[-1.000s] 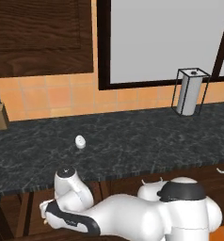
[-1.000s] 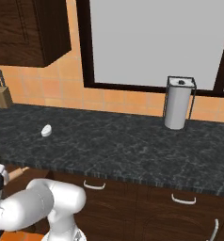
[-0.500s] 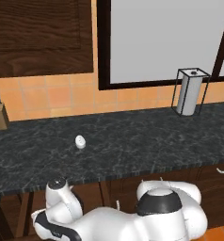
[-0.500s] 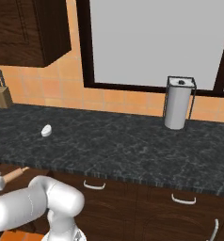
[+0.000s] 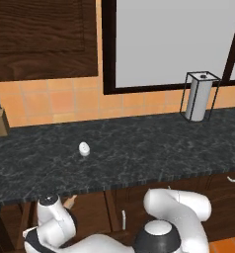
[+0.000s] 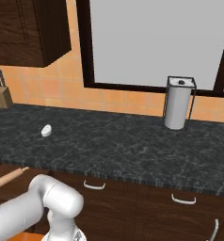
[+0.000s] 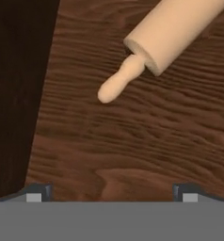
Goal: Pick the rolling pin from the drawer and place it on the counter.
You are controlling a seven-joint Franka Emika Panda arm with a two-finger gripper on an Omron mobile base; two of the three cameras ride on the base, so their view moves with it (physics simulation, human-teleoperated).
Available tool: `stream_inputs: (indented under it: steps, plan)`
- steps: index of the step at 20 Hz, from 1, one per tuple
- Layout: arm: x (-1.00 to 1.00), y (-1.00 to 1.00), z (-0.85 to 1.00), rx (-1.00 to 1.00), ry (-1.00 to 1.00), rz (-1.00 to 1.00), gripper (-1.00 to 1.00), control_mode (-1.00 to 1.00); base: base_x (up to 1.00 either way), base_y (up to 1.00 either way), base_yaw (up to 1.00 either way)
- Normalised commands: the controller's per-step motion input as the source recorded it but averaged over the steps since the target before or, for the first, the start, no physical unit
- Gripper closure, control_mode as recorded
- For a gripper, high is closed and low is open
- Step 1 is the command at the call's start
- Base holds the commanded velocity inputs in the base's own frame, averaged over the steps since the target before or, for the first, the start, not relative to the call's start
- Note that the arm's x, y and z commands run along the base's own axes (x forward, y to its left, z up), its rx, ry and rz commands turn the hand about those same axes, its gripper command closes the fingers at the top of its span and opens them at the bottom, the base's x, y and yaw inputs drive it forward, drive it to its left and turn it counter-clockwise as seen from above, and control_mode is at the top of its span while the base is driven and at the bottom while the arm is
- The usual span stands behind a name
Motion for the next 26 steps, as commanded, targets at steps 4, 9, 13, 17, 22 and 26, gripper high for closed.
stream_inputs:
  steps: [4,9,13,17,22,26]
  plan:
    - [-0.43,0.28,-0.29,0.00,0.01,0.00,-1.00,-1.00,0.00,0.00,0.00]
    - [-0.53,0.34,-0.13,0.00,0.04,0.00,-1.00,-1.00,0.00,0.00,0.00]
    - [-0.70,0.46,-0.01,0.00,0.09,0.00,-1.00,-1.00,0.00,0.00,0.00]
    - [-0.84,0.41,0.00,0.00,0.12,-0.02,-1.00,-1.00,0.00,0.00,0.00]
    - [-0.99,0.30,-0.08,0.00,0.03,-0.04,-1.00,-1.00,0.00,0.00,0.00]
    - [-0.93,0.17,0.00,0.00,0.00,-0.01,-1.00,-1.00,0.00,0.00,0.00]
